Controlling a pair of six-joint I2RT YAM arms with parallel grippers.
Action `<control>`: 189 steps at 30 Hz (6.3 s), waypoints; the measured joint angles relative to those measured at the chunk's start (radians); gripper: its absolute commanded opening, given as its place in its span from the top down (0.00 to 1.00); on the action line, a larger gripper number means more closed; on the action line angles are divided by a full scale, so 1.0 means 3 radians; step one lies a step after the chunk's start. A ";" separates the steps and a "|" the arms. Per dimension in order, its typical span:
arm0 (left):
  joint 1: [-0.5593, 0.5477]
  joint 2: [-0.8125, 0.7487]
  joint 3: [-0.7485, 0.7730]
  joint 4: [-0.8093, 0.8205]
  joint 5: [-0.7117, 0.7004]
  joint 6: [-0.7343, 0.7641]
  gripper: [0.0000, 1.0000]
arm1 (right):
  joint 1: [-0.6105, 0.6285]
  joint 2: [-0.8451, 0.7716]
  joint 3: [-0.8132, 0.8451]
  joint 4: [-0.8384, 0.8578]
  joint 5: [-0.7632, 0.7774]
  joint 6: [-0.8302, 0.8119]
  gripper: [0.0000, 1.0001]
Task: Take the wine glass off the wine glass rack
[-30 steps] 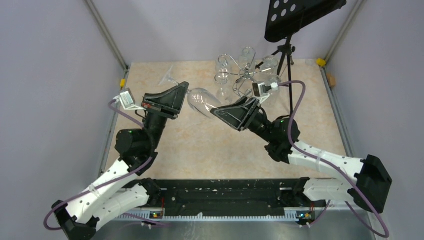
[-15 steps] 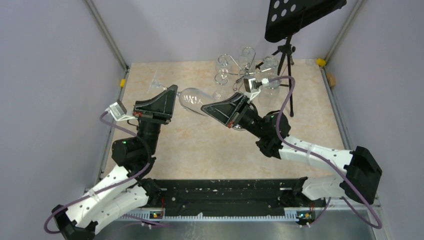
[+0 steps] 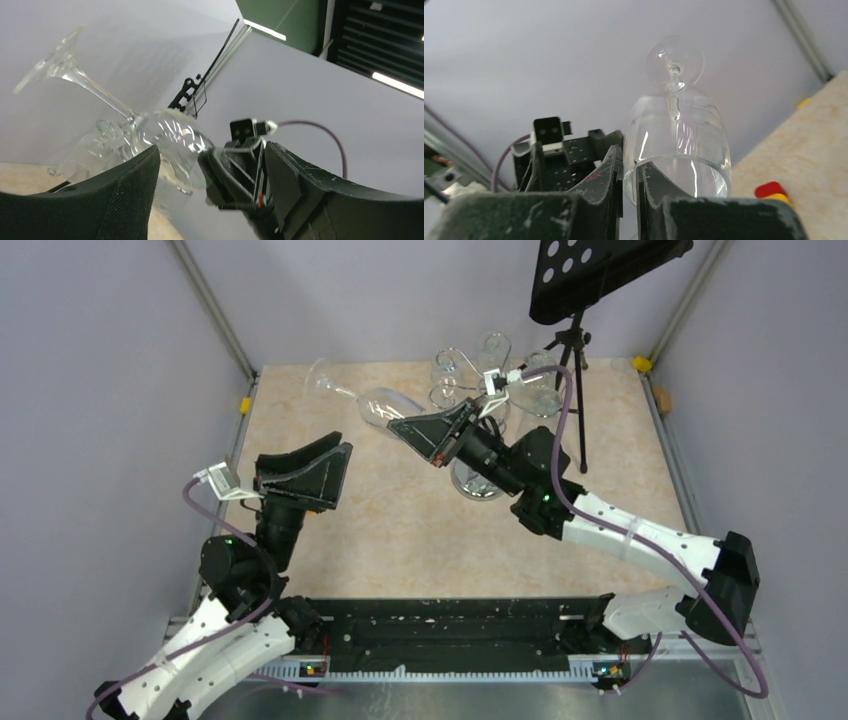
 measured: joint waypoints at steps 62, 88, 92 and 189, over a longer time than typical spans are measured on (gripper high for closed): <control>-0.0001 -0.0493 0.0669 -0.3532 -0.1815 0.1246 0.29 | 0.0158 0.3332 0.4440 -0.6126 0.1096 -0.2124 0.93; -0.0001 -0.0506 0.0586 -0.3435 -0.1813 0.1310 0.29 | 0.0020 0.3332 0.4482 -0.5697 0.1246 -0.2391 0.54; -0.0001 -0.0506 0.0585 -0.3417 -0.1813 0.1320 0.29 | 0.0020 0.3332 0.4486 -0.5590 0.1296 -0.2462 0.51; 0.0802 0.2646 0.1994 -0.2033 0.1617 -0.0337 0.77 | 0.0020 -0.1403 0.0192 -0.2558 -0.0371 -0.0872 0.70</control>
